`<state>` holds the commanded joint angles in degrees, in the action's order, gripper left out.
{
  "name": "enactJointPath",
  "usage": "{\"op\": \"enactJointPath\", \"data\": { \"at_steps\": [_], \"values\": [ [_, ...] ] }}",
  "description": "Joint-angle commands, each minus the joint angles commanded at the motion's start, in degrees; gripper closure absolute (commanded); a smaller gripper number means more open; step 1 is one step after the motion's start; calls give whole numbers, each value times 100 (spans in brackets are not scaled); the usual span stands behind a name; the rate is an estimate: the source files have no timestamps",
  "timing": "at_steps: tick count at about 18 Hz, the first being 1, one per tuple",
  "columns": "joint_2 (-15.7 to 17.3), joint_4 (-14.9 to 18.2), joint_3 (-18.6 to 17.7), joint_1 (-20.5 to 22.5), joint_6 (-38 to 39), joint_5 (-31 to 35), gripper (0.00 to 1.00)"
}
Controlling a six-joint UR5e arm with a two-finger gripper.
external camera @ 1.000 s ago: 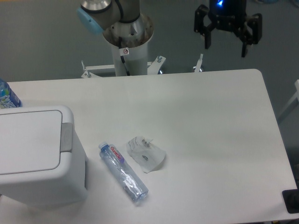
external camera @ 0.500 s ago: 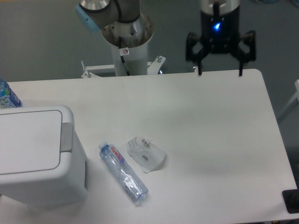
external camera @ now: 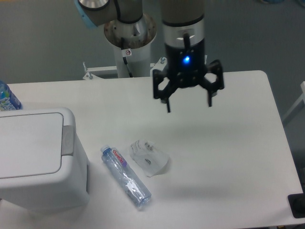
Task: Open the trash can
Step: 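Move the open gripper down and across toward the white trash can lid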
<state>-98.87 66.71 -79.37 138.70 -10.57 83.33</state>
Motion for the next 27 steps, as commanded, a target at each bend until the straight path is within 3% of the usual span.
{"op": "enactJointPath", "data": {
  "at_steps": [3, 16, 27],
  "values": [
    [-9, -35, -9, -115, 406, -282, 0],
    [-308, -71, 0, -914, 459, -300, 0],
    [-440, -79, 0, -1187, 591, -291, 0]
  ]
}}
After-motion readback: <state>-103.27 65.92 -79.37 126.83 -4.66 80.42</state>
